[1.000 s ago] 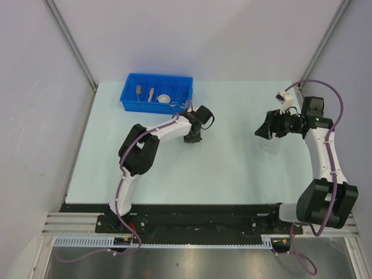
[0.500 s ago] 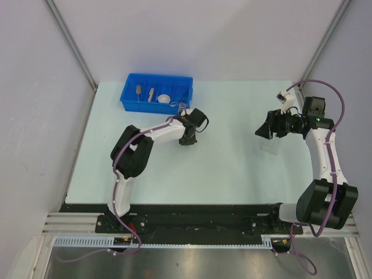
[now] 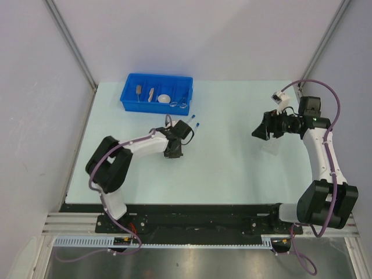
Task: Organize the chemistry lab equipment
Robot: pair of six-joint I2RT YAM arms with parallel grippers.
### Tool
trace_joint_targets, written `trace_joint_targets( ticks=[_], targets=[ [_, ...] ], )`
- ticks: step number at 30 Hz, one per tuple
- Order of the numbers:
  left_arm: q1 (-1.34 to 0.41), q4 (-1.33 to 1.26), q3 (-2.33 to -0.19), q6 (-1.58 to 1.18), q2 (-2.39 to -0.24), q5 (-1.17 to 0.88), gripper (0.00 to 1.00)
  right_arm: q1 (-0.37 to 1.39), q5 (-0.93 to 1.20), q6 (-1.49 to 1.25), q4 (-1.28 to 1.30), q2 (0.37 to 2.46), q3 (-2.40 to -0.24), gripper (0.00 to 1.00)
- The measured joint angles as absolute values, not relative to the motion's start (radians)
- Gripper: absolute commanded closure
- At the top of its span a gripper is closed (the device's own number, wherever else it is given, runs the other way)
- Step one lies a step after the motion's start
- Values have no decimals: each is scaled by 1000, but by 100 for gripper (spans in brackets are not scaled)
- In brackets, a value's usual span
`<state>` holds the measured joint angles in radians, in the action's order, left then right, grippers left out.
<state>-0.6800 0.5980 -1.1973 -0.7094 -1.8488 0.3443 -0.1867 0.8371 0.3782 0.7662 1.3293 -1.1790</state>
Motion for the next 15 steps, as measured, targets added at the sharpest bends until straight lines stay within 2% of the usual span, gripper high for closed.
trace_joint_targets(
  ticks=[6,15],
  targets=[
    [-670,504,-981,-623,-1607,262,100,-89,828,423,785,1329,-1178,24],
    [-662,131,-716,-459,-1315,-114,100,150,867,490,863,1334,-1179,23]
  ],
)
